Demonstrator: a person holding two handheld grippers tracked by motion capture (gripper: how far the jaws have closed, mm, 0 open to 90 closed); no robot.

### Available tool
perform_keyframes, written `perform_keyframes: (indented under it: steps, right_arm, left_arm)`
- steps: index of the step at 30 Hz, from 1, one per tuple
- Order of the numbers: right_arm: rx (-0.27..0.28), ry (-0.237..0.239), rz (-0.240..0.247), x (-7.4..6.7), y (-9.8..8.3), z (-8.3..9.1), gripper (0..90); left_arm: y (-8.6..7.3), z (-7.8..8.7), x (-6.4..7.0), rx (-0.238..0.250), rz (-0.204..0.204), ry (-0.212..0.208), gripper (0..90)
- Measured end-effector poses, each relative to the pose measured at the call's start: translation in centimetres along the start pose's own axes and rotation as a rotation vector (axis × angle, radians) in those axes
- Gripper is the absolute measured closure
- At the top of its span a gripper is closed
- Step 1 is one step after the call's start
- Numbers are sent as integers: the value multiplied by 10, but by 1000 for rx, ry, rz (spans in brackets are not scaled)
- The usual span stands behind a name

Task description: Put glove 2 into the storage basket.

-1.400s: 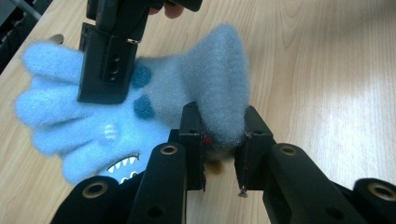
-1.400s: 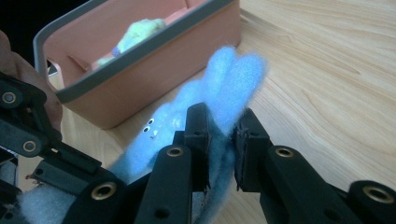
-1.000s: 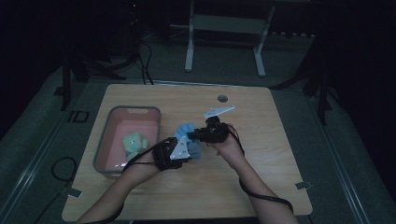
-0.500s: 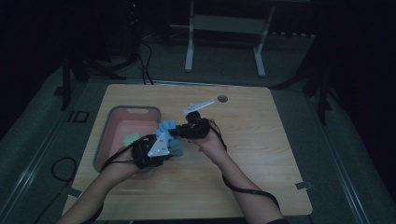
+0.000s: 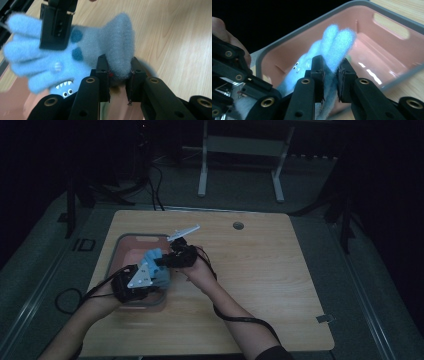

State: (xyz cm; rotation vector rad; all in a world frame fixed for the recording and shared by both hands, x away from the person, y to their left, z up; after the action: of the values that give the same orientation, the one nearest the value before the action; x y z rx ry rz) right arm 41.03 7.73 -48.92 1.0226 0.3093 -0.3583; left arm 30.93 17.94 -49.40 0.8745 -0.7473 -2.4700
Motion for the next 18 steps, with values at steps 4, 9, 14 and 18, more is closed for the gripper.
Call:
perform_keyframes:
  steps: [4,9,14,18]
  right_arm:
    - [-6,14,-2,-1,3,-14,781]
    - [-25,36,-13,0,3,-41,782]
    - [-48,34,-25,7,-4,-55,783]
    - [-73,8,-11,10,-5,-62,783]
  left_arm:
    - [-7,2,-2,-2,10,5,759]
    - [-37,3,-6,-33,43,4,758]
    - [-48,-5,-5,-68,44,-1,758]
    - [-52,-12,-8,-89,49,-18,757]
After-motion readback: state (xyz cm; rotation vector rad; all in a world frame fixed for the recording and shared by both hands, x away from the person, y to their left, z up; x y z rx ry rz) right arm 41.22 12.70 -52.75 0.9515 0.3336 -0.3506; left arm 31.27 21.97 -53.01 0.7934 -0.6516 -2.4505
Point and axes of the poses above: each handheld gripper's, and its own axes: z roughly backward along the jaws, y roughly out of its top, x roughly to its right, the point moved 6 cm from there along -z, roughly forward along the jaws, and after that the axes turned 13 degrees about y, right-handed, at the moved point
